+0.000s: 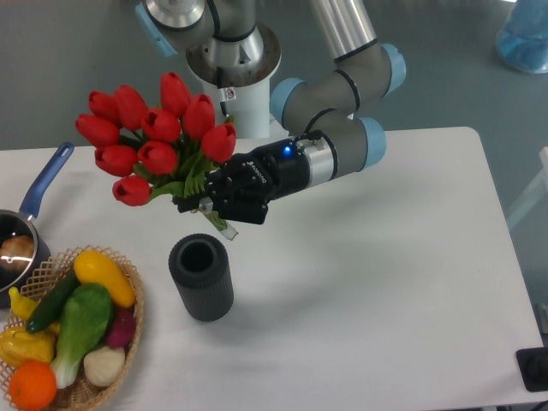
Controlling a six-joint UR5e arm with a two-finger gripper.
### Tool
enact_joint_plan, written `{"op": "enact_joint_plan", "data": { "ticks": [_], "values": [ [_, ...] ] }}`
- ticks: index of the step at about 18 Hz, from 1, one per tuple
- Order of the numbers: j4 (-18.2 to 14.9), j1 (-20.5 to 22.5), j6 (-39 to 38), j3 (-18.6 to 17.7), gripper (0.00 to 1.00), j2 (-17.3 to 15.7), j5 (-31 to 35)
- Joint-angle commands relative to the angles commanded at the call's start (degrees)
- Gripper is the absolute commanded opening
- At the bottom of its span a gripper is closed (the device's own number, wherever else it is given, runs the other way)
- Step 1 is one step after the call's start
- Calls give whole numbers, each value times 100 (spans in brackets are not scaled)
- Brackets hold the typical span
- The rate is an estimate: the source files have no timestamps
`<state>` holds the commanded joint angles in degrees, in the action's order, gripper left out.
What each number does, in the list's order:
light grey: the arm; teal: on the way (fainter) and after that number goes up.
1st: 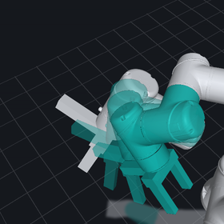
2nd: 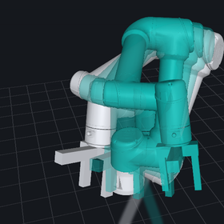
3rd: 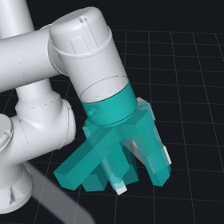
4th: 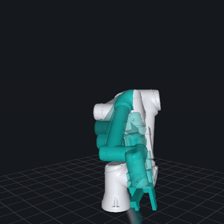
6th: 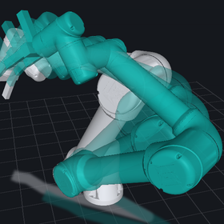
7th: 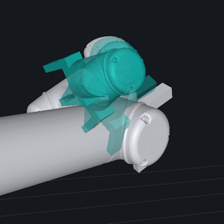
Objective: Insert the flowers into the vase
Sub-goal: 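Lower the tulip stems into the opening of the black vase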
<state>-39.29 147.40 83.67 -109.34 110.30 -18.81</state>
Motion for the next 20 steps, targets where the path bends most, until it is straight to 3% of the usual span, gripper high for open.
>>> {"op": "enact_joint_plan", "data": {
  "ticks": [9,20],
  "values": [
    [0,-308,175,-17,11,255,0],
    [9,-369,773,-53,12,588,-105]
  ]
}}
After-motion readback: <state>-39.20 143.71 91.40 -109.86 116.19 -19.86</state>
